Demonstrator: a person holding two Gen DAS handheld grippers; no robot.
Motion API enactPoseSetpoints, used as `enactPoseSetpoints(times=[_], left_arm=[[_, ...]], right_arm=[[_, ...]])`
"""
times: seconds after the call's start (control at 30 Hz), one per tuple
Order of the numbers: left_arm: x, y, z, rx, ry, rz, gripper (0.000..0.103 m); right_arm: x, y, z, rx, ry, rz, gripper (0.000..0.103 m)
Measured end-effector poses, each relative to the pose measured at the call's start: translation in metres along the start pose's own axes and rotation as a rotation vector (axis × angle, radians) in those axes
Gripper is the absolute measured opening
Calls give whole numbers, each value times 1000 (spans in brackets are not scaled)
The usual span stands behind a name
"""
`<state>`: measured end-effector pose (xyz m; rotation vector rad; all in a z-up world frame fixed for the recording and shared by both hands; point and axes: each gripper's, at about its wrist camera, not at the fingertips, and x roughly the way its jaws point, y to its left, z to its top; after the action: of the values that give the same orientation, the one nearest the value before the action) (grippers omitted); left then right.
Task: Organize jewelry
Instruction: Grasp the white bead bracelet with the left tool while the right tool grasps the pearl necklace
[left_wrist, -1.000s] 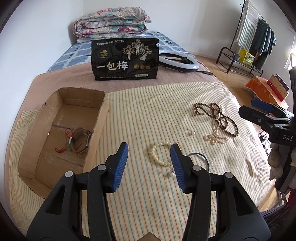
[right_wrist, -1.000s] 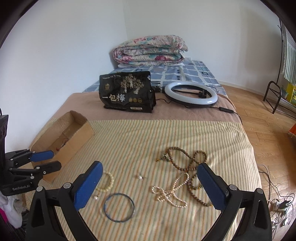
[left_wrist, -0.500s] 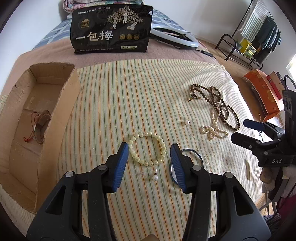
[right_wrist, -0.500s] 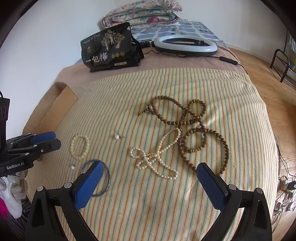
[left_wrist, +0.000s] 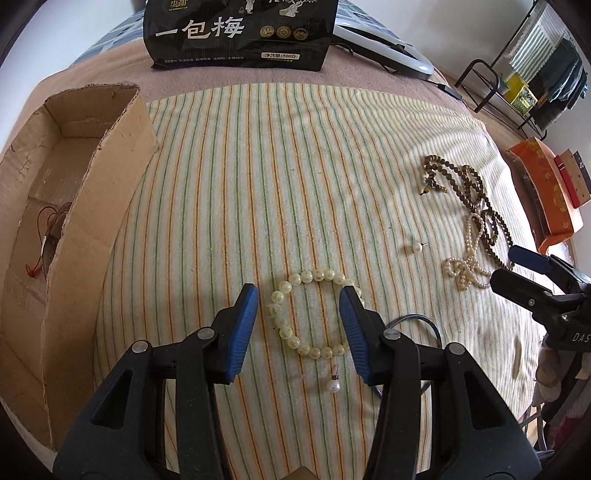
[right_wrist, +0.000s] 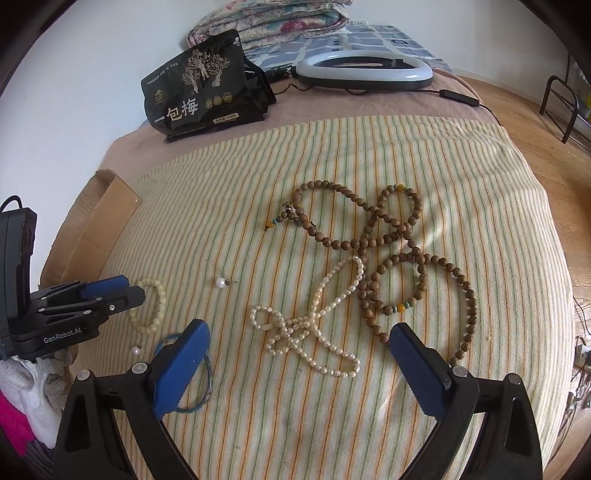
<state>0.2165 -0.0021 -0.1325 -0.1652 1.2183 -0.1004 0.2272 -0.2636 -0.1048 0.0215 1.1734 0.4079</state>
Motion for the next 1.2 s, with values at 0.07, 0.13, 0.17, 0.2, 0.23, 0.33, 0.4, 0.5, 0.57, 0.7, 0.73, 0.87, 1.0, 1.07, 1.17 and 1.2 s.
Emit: enactPoseSetpoints(times=[0.07, 0.13, 0.17, 0.2, 0.23, 0.33, 0.4, 0.5, 0.57, 0.7, 0.73, 0.87, 1.0, 1.07, 1.17, 1.2], left_arm=[[3, 1, 1, 0, 7, 2, 44], [9, 1, 0, 5, 28, 4, 44], [11, 1, 0, 7, 34, 10, 41], [13, 2, 1, 11, 37, 14, 41], [14, 2, 1, 13, 38, 13, 41], [16, 3, 2, 14, 40, 8, 40], [17, 3, 2, 20, 41, 14, 38], [17, 3, 2, 24, 38, 23, 35], [17, 3, 1, 26, 37, 31, 32], [18, 5, 3, 20, 37, 38, 21], [18, 6, 3, 19, 36, 43, 19], [17, 8, 4, 21, 30, 50, 9], [15, 9, 4, 14, 23, 52, 6], [13, 8, 4, 11, 18, 51, 6], [10, 6, 5, 13, 6, 48, 5], [8, 5, 4, 14, 1, 46, 5]], right_arm=[[3, 0, 1, 10, 10, 16, 96], [6, 0, 1, 15, 19, 16, 94], [7, -1, 1, 19, 24, 21, 94], [9, -1, 1, 22, 30, 28, 91], [10, 0, 1, 24, 36, 34, 88], [14, 2, 2, 19, 47, 48, 86], [19, 3, 2, 16, 61, 50, 85], [27, 6, 4, 3, 77, 36, 84], [32, 11, 5, -24, 84, 14, 84], [42, 24, 5, -103, 102, -70, 84], [45, 29, 4, -128, 106, -95, 84], [53, 44, 3, -200, 100, -181, 80], [50, 47, 5, -206, 74, -168, 52], [47, 48, 7, -204, 64, -155, 33], [46, 44, 9, -207, 67, -141, 13], [45, 42, 10, -199, 68, -133, 5]])
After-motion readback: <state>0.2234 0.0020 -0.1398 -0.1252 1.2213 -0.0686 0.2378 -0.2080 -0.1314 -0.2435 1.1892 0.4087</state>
